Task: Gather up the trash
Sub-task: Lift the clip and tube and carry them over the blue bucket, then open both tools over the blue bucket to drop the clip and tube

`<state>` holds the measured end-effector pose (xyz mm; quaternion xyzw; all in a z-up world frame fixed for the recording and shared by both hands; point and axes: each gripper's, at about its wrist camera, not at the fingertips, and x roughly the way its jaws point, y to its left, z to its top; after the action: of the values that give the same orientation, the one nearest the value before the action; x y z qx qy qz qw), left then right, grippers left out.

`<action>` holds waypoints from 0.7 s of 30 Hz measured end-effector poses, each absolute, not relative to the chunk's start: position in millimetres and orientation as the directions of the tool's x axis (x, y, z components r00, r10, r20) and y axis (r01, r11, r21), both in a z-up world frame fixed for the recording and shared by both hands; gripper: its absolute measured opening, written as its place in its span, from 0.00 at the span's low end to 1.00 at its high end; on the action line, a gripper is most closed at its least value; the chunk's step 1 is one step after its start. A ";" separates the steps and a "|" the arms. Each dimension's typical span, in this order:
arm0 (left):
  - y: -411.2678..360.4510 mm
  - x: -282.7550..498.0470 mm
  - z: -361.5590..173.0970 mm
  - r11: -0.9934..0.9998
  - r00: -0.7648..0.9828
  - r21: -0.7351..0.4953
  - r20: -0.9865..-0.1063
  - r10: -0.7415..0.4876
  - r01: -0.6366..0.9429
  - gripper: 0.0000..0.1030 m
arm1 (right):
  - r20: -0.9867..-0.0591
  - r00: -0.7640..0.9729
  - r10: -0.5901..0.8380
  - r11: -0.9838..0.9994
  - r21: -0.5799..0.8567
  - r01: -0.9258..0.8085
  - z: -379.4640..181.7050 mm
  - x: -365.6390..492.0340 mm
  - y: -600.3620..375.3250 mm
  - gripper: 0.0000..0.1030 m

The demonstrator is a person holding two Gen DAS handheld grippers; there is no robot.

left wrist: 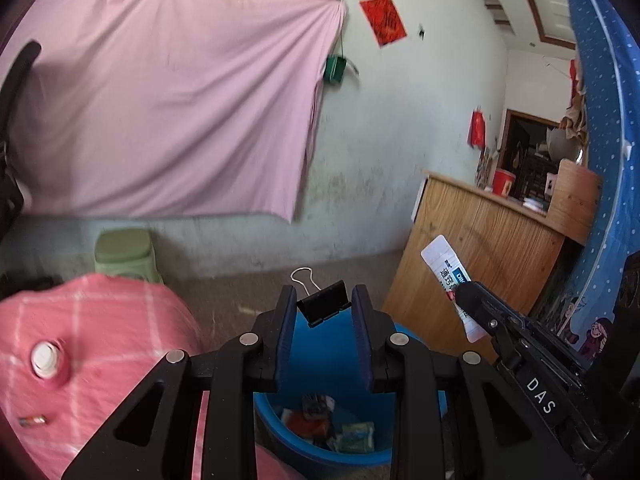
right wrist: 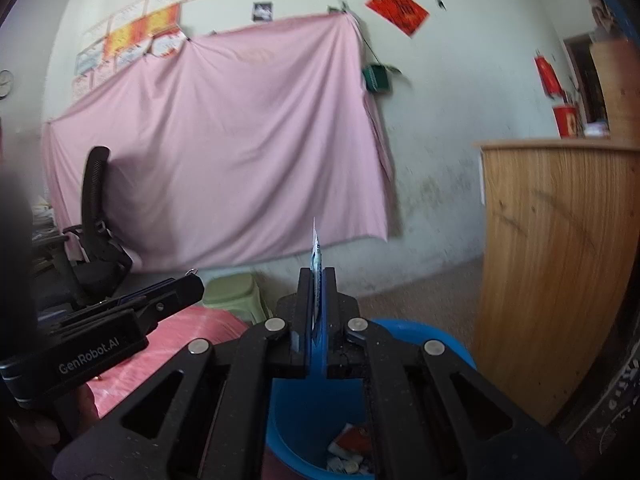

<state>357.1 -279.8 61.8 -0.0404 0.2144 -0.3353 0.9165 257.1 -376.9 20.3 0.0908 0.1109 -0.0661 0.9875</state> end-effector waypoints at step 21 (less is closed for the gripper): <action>-343.0 396.4 2.1 0.779 0.486 -0.307 -0.641 -0.594 0.546 0.24 | -0.513 0.854 -0.085 0.945 0.229 0.232 -38.2 287.1 -431.2 0.29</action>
<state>396.4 -343.0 2.1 -0.0307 0.3840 -0.3308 0.8615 287.1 -431.2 -38.2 0.1427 0.2569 -0.0832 0.9522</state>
